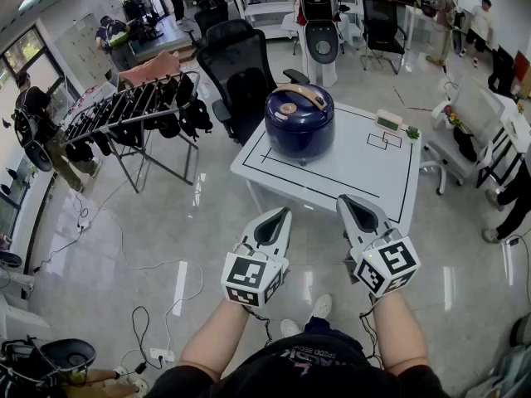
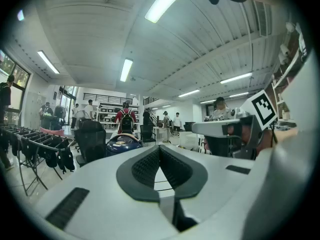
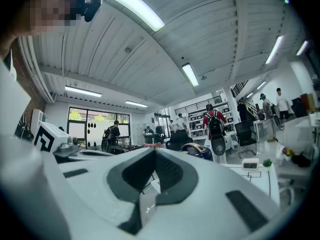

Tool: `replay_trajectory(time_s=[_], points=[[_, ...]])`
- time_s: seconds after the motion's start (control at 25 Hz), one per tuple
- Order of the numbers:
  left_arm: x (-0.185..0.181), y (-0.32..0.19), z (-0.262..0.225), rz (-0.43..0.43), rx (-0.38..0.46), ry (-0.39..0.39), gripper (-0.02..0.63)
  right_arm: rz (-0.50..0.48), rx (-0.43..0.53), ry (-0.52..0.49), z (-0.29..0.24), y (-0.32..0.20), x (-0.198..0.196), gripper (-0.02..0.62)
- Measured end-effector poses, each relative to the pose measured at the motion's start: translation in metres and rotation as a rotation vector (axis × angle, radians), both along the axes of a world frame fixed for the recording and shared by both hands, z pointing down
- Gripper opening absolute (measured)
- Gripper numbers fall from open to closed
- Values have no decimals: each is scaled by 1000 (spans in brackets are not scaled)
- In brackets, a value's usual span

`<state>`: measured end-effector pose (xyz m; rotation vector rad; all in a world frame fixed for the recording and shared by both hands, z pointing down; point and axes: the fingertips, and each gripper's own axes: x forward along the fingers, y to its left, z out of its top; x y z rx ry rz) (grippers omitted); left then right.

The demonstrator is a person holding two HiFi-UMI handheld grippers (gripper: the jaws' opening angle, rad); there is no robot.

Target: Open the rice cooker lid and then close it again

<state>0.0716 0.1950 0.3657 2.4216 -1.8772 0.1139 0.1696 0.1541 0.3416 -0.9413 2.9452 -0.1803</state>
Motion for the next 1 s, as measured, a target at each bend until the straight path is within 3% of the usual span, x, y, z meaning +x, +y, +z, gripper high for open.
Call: replay_trajectory(time_s=[0.72,0.84,0.92,1.0], points=[[11,-39,-7,-6,30,10,15,-1,0,-36,-1,-35,14,2],[17,-50,-6,10,29,5,117,-20,0,-46,-1,-44,16,25],[22,-60,-5,17,25,-9,236,-32,4,-50,-1,-52,16,89],[25,-70,-5,12,23,-31,301,-32,6,-56,-3,-61,19,126]])
